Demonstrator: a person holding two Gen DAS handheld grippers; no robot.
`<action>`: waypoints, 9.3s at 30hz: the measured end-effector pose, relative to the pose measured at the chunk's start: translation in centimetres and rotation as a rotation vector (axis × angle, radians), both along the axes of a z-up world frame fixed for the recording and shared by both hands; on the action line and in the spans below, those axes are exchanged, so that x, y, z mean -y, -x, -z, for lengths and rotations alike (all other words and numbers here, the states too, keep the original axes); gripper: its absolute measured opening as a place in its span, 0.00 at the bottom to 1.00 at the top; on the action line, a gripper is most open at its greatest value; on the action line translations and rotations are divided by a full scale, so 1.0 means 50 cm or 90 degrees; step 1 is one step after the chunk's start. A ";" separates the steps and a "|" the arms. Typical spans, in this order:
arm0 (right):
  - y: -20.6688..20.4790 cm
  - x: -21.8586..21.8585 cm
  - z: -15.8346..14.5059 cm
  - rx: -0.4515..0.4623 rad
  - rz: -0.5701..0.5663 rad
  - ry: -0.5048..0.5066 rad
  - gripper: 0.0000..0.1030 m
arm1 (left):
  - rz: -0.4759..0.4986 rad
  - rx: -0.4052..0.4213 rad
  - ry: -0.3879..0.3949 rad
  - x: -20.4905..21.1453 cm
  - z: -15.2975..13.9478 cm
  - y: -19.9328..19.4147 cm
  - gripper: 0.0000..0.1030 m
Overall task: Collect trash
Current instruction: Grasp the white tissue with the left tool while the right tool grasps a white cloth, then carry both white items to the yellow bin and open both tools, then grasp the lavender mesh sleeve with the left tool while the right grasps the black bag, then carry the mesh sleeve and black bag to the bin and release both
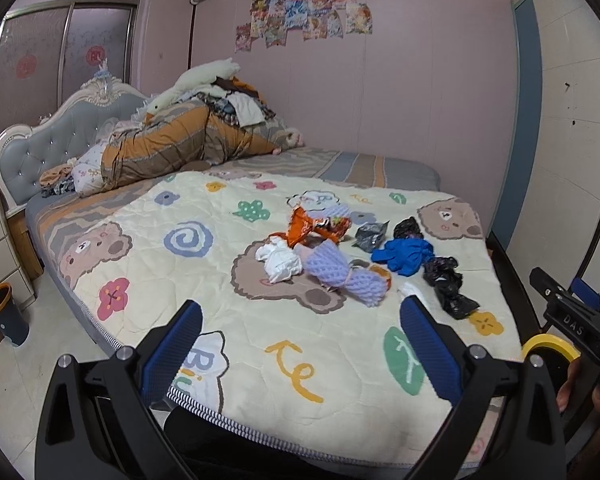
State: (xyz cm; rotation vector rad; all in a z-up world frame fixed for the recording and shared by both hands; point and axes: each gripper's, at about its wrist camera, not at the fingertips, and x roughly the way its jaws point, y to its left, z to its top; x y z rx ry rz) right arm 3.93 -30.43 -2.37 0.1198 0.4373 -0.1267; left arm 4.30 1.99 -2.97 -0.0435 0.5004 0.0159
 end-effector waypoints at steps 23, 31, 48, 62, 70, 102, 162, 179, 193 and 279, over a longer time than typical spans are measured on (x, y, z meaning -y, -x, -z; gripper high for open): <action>-0.216 -0.145 0.130 -0.200 -0.210 0.011 0.93 | 0.023 -0.188 0.004 -0.121 0.114 -0.414 0.93; -0.245 -0.194 0.162 -0.227 -0.236 0.024 0.93 | -0.010 -0.251 0.052 -0.122 0.151 -0.566 0.93; -0.272 -0.152 0.213 -0.274 -0.215 -0.036 0.63 | 0.051 -0.323 0.155 -0.081 0.239 -0.639 0.60; -0.249 -0.158 0.182 -0.252 -0.232 -0.039 0.22 | 0.045 -0.291 0.207 -0.123 0.212 -0.592 0.22; -0.192 -0.161 0.111 -0.211 -0.250 -0.047 0.22 | 0.083 -0.222 0.189 -0.121 0.133 -0.510 0.22; 0.054 0.141 -0.056 -0.089 -0.078 -0.089 0.22 | 0.365 -0.153 0.095 0.256 -0.014 -0.261 0.22; 0.203 0.469 -0.016 -0.041 0.141 -0.175 0.47 | 0.490 -0.182 0.100 0.519 0.023 -0.181 0.80; -0.042 0.225 -0.015 -0.072 -0.032 -0.130 0.58 | 0.242 -0.139 0.047 0.210 0.013 -0.348 0.89; -0.210 0.093 0.062 -0.140 -0.118 -0.100 0.59 | 0.116 -0.206 0.078 0.090 0.106 -0.442 0.89; -0.037 0.125 -0.013 -0.155 -0.092 -0.052 0.22 | 0.253 -0.191 0.067 0.204 0.051 -0.259 0.28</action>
